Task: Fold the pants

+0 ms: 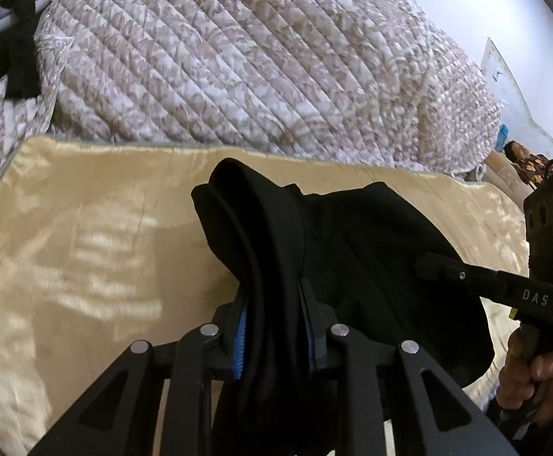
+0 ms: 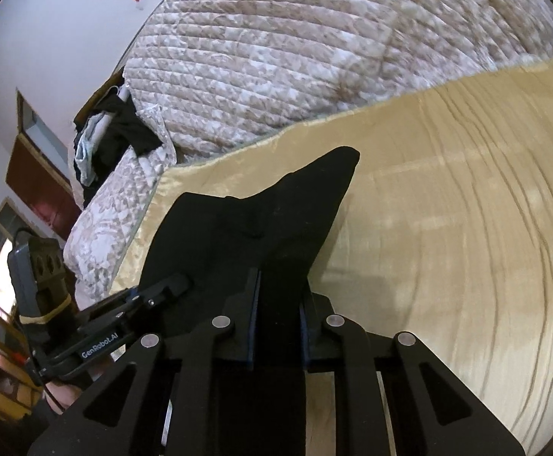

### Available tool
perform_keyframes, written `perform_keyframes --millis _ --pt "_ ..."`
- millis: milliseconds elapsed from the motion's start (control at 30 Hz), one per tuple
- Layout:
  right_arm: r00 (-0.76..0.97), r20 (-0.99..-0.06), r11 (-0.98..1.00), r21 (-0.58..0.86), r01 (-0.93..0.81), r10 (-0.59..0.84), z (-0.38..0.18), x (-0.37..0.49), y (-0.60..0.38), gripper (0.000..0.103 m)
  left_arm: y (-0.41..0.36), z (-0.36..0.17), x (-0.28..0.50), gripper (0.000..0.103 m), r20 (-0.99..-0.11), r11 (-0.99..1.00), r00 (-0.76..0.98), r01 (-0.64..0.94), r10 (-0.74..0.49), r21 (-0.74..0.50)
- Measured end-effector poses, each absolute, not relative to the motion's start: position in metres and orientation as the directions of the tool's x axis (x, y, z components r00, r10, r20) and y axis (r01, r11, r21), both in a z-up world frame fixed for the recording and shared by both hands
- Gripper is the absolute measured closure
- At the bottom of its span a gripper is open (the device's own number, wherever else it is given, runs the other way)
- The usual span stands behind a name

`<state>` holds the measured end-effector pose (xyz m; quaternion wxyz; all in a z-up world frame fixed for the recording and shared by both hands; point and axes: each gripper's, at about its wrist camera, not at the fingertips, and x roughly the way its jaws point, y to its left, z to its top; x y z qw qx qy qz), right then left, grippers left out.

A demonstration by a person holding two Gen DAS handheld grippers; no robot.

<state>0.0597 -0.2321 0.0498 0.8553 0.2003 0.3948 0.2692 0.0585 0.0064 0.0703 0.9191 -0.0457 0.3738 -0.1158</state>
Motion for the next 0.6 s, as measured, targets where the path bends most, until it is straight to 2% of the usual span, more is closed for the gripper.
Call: perform_keyframes --millis 233,267,300,367,433,600 --pt "0.532 -0.573 0.774 0.549 -0.314 0.623 0.041 0.128 -0.216 0.087 0.027 0.045 0.118 0.075 -0.696 0.975 0.683 0.149 -0.221 -0.163" --pt "0.524 -0.579 0.774 0.55 -0.314 0.624 0.036 0.134 -0.216 0.086 0.032 0.033 0.125 0.072 -0.723 0.978 0.658 0.126 -0.21 -0.169" --pt "0.508 -0.601 0.78 0.552 -0.295 0.617 0.026 0.143 -0.215 0.085 0.036 0.023 0.128 0.063 -0.744 0.98 0.639 0.1 -0.196 -0.173" --pt "0.485 -0.665 0.817 0.526 -0.234 0.567 0.005 0.152 -0.216 0.081 0.043 0.019 0.125 0.058 -0.737 0.979 0.647 0.08 -0.194 -0.187" --pt "0.497 -0.688 0.843 0.491 -0.218 0.529 0.0 0.148 -0.219 0.069 0.045 0.025 0.119 0.058 -0.733 0.984 0.66 0.061 -0.165 -0.167" --pt "0.596 -0.689 0.909 0.342 -0.236 0.414 0.03 0.121 -0.221 0.069 0.048 0.044 0.09 0.059 -0.704 0.995 0.706 0.01 -0.078 -0.1"
